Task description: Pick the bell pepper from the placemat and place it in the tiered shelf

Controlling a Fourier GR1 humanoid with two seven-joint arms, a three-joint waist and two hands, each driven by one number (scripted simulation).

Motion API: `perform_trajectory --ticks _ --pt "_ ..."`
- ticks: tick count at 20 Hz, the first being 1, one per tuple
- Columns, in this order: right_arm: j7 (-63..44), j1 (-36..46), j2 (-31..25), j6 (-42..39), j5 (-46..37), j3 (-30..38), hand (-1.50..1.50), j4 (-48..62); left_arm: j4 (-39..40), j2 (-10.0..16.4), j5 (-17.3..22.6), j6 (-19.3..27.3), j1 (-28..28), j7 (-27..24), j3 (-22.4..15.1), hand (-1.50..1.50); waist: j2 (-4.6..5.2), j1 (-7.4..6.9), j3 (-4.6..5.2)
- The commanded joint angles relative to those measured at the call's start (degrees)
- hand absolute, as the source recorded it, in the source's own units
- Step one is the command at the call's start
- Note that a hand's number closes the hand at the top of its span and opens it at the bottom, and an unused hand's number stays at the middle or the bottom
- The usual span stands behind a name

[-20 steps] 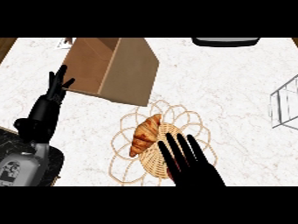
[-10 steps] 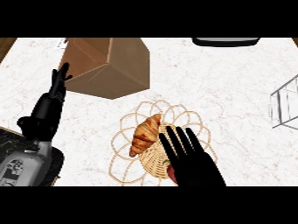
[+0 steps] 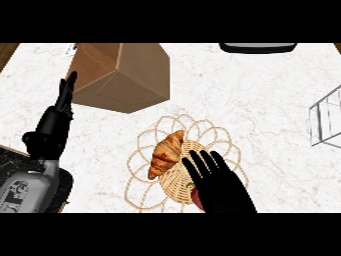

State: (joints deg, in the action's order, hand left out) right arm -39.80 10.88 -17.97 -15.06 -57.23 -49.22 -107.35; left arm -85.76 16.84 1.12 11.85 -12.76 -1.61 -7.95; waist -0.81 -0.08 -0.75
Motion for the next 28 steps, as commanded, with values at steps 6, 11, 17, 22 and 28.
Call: perform_trajectory --ticks 6,11,17,22,28 --pt "3.92 -0.63 -3.79 -0.63 -4.54 -3.32 1.50 1.12 4.11 -3.51 0.54 -2.82 0.90 2.84 -2.88 0.00 0.86 0.66 0.75" --pt "6.87 -0.29 -4.05 2.77 -4.89 -0.78 1.50 1.72 1.11 -4.41 -0.26 -3.23 5.05 2.35 -4.32 0.00 0.79 0.27 0.73" --pt "-9.14 -11.14 3.14 9.47 1.90 14.23 1.50 1.20 1.24 -2.23 1.66 -3.95 5.64 2.32 -0.31 0.00 1.22 3.92 0.72" --pt "-15.30 -15.72 7.59 15.23 2.59 18.56 1.50 -4.57 -0.53 -1.76 1.11 -5.23 6.37 2.55 -0.98 0.00 0.64 2.14 0.75" --pt "-16.51 -12.26 11.99 20.25 1.00 20.39 1.50 -19.27 3.89 -3.40 -0.11 -3.91 1.85 2.29 -0.27 0.00 0.76 2.95 0.84"
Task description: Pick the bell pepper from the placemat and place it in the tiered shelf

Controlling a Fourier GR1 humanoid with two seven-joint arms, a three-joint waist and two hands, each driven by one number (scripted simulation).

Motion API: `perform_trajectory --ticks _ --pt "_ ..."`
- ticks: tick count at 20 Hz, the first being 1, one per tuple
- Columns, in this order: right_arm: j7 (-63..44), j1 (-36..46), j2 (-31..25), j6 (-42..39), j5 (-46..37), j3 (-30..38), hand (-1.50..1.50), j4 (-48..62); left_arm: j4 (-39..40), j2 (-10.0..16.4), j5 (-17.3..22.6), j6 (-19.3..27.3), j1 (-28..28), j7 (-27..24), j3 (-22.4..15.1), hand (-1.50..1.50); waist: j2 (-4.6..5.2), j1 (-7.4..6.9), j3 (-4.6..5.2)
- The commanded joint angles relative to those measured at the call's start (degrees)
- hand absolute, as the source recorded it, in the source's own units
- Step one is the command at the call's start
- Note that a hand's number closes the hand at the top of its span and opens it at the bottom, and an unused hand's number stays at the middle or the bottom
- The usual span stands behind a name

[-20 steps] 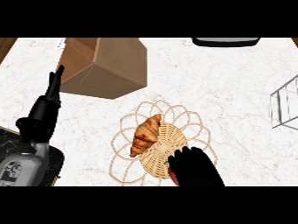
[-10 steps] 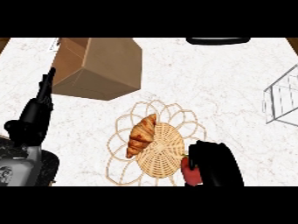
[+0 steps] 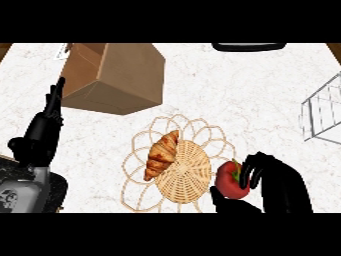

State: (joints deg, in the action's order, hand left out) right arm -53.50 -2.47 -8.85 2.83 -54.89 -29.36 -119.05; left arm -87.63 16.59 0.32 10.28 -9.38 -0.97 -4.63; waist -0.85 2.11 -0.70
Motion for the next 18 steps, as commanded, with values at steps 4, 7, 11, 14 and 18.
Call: perform_trajectory --ticks 4,7,11,14,18 --pt "-6.61 2.60 2.24 -0.98 -5.01 2.50 1.50 -14.50 2.73 -2.90 1.38 -3.56 0.30 3.32 -3.57 0.00 0.65 -0.99 0.79" --pt "-10.16 4.52 3.48 -2.77 -9.43 3.81 1.50 -18.12 2.49 -3.69 -0.04 -3.26 1.30 3.11 -4.91 0.00 0.67 -1.21 0.81" --pt "-12.27 5.50 -1.05 -9.82 -10.87 9.24 1.50 -25.03 4.23 -2.23 1.22 -4.76 -0.26 2.39 -2.45 0.00 0.66 -0.08 0.90" --pt "-15.22 10.17 -1.15 -13.15 -13.38 10.72 1.50 -25.76 1.53 -3.26 0.49 -4.36 1.72 3.04 -3.92 0.00 0.32 -0.59 0.96" --pt "-14.99 14.92 -2.54 -13.84 -13.12 16.39 1.50 -25.60 3.31 -3.46 -0.02 -4.16 1.91 1.46 -3.09 0.00 0.47 -0.50 0.88"
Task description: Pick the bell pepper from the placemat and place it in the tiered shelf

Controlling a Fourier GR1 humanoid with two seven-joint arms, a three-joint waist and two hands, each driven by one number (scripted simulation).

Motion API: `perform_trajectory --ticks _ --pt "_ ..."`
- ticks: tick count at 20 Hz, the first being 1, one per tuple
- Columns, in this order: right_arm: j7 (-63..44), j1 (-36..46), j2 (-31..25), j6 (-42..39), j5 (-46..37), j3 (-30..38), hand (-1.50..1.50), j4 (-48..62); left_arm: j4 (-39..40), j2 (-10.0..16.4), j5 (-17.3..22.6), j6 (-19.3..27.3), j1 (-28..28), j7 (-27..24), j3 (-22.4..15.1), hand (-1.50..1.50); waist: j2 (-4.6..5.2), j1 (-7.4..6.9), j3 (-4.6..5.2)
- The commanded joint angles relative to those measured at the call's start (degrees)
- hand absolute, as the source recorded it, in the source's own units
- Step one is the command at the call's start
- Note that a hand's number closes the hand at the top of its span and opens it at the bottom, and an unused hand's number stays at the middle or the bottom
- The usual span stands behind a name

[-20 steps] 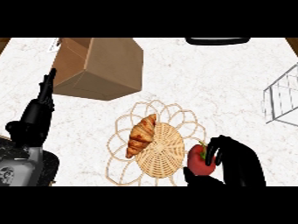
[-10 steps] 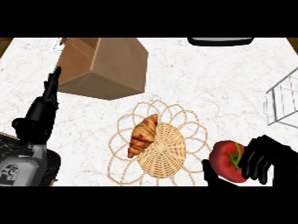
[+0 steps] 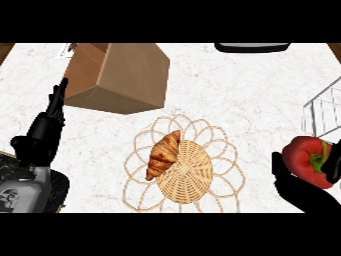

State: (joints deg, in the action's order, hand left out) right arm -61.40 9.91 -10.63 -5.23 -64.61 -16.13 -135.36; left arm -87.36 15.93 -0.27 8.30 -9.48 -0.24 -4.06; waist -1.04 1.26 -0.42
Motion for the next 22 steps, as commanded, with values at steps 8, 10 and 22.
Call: perform_trajectory --ticks 8,10,22 --pt "-4.76 14.18 -6.92 -13.26 3.99 19.08 1.50 -3.71 3.23 -4.47 -0.91 -1.59 2.68 0.45 -4.61 0.00 0.83 0.05 0.51" --pt "-5.89 20.01 -7.07 -15.08 3.66 21.41 1.50 -1.08 3.45 -3.90 -0.81 -2.86 2.36 -0.13 -4.67 0.00 0.83 -0.20 0.57" --pt "2.41 30.82 -17.58 -22.08 10.69 38.45 1.50 8.26 4.97 -4.93 -1.14 -3.06 -0.99 0.77 -3.14 0.00 0.87 -0.10 0.51"
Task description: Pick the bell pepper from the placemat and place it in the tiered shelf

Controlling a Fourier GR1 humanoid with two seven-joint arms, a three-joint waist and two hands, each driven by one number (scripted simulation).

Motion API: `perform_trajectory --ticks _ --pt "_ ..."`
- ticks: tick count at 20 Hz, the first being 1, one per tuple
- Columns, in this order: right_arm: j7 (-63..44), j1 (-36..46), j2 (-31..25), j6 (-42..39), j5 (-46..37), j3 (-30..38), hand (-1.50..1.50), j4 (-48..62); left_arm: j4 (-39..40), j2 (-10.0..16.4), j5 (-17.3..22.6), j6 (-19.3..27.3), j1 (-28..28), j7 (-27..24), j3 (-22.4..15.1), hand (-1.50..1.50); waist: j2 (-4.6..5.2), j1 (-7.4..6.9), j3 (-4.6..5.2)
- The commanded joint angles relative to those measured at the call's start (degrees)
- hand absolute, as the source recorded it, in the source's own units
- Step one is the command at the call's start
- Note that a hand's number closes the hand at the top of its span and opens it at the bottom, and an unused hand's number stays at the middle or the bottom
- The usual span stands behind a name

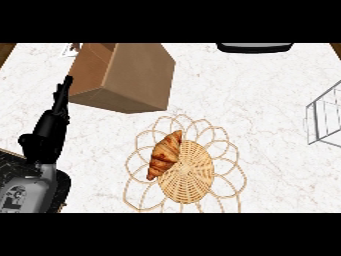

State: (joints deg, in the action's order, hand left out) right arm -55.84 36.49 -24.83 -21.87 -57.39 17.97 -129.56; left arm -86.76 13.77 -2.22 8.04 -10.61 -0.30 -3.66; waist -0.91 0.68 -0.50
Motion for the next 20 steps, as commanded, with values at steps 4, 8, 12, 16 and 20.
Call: perform_trajectory --ticks 4,8,12,16,20 --pt "3.43 2.44 -7.77 -3.90 1.76 5.18 1.50 7.15 2.32 -3.12 1.13 -3.83 2.48 1.14 -4.20 0.00 0.89 -0.21 0.52" --pt "9.22 0.43 -8.69 2.05 0.68 7.16 1.50 13.40 4.10 -4.03 -0.24 -2.83 -0.36 1.97 -4.26 0.00 1.26 -0.47 0.48" --pt "14.72 -2.06 -13.62 2.67 1.77 12.00 1.50 17.60 1.75 -3.65 -0.14 -3.20 2.19 3.07 -3.97 0.00 1.06 -0.40 0.44" --pt "18.69 -3.38 -11.21 8.53 -1.48 5.06 1.50 19.10 4.49 -4.77 -1.06 -2.63 -0.86 2.59 -3.90 0.00 1.30 -0.69 0.48" --pt "20.77 -3.52 -11.81 14.47 -1.64 9.64 1.50 25.75 2.50 -3.52 -0.99 -3.48 0.63 2.72 -2.88 0.00 1.07 -0.68 0.48"
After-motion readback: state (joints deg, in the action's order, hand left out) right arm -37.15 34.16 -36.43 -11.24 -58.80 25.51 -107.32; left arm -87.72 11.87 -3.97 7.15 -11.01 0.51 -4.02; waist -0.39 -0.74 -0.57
